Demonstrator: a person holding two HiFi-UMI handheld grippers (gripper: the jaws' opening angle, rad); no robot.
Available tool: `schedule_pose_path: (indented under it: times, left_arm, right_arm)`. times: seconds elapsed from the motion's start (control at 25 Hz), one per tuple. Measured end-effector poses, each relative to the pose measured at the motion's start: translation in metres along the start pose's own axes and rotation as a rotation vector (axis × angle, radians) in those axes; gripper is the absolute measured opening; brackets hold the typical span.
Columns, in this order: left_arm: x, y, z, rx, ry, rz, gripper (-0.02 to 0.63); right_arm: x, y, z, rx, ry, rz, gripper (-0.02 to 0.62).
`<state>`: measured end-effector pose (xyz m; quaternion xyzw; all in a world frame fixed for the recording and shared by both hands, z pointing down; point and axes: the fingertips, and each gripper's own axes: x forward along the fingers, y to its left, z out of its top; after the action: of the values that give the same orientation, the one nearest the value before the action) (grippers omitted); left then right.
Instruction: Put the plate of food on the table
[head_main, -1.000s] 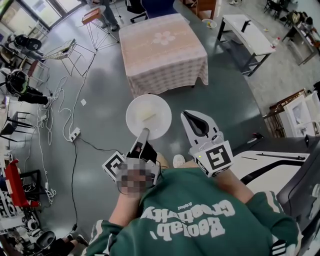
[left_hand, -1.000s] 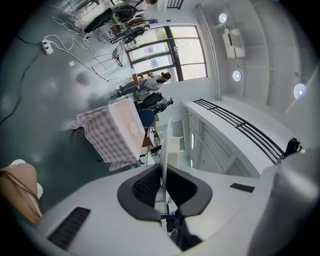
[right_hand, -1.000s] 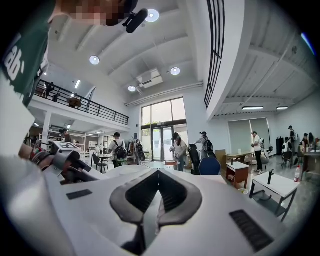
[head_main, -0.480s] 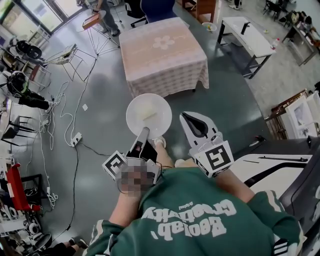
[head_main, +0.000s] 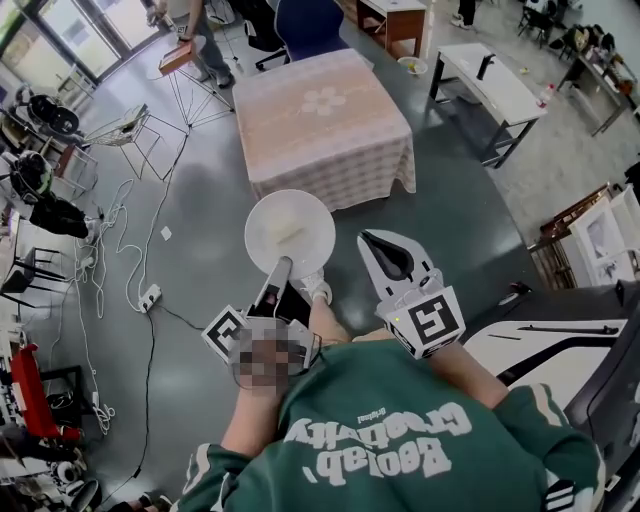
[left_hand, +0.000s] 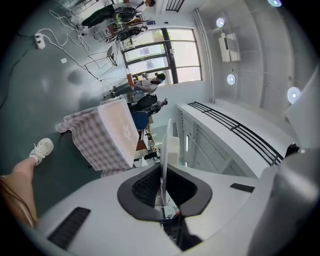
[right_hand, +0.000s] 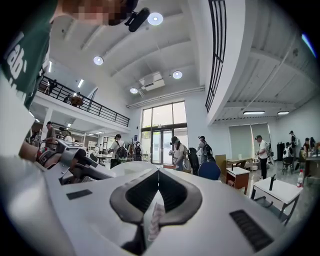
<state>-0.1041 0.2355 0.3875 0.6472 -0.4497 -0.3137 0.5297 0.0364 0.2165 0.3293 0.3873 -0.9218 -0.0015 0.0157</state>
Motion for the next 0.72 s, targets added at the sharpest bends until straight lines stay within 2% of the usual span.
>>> schedule_pose_path:
  times: [0.36, 0.72]
  left_arm:
    - [0.025, -0.003, 0.021, -0.020, 0.007, -0.019, 0.029]
    - [0.047, 0.006, 0.042, -0.045, 0.010, -0.015, 0.029]
  right_arm:
    - [0.034, -0.006, 0.010, -0.015, -0.001, 0.004, 0.016]
    - [0.065, -0.016, 0.001, -0.015, 0.025, 0.005, 0.017]
